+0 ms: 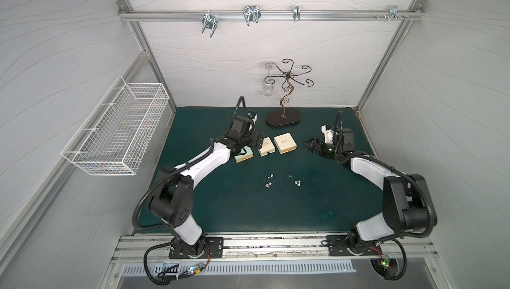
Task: Place the earrings into the drawer-style jewelry box
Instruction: Open the drawer in the jewelry box.
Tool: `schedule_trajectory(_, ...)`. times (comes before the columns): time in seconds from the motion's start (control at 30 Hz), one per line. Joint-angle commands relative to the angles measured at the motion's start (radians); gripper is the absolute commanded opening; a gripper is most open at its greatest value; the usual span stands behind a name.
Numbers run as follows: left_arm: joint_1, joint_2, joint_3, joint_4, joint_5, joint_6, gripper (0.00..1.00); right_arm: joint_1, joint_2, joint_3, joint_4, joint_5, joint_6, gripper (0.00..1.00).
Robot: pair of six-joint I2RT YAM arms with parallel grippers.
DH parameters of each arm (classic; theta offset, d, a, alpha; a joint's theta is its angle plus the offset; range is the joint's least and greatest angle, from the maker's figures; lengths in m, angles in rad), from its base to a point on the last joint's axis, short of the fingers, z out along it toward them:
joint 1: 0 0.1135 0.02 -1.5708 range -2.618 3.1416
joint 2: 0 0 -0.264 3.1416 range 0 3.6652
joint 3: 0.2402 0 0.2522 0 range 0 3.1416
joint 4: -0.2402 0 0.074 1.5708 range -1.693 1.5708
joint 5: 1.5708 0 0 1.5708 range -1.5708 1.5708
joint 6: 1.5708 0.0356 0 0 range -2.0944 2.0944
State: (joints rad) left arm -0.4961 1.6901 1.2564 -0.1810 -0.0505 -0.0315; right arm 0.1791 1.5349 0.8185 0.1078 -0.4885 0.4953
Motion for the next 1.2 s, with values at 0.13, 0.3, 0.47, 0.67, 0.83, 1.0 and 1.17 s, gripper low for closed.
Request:
schedule_trajectory(0.13, -0.063, 0.268, 0.325, -0.188, 0.019, 0.005, 0.98, 0.011, 0.158, 0.068, 0.084, -0.125, 0.139, 0.71)
schedule_trajectory(0.3, -0.095, 0.435, 0.528, -0.286, -0.018, 0.015, 0.98, 0.017, 0.257, 0.092, 0.171, -0.182, 0.218, 0.58)
schedule_trajectory(0.47, -0.104, 0.571, 0.712, -0.361, -0.009, -0.012, 0.98, 0.037, 0.314, 0.125, 0.173, -0.194, 0.227, 0.51)
schedule_trajectory(0.67, -0.117, 0.678, 0.841, -0.415, -0.007, -0.020, 0.98, 0.060, 0.362, 0.150, 0.181, -0.199, 0.246, 0.46)
schedule_trajectory(0.83, -0.119, 0.722, 0.878, -0.425, -0.043, -0.044, 0.98, 0.075, 0.388, 0.157, 0.187, -0.206, 0.259, 0.41)
schedule_trajectory(1.0, -0.118, 0.747, 0.886, -0.417, -0.045, -0.047, 0.98, 0.082, 0.396, 0.157, 0.191, -0.205, 0.268, 0.39)
schedule_trajectory(1.17, -0.119, 0.779, 0.920, -0.435, -0.049, -0.042, 0.98, 0.085, 0.415, 0.165, 0.190, -0.209, 0.278, 0.37)
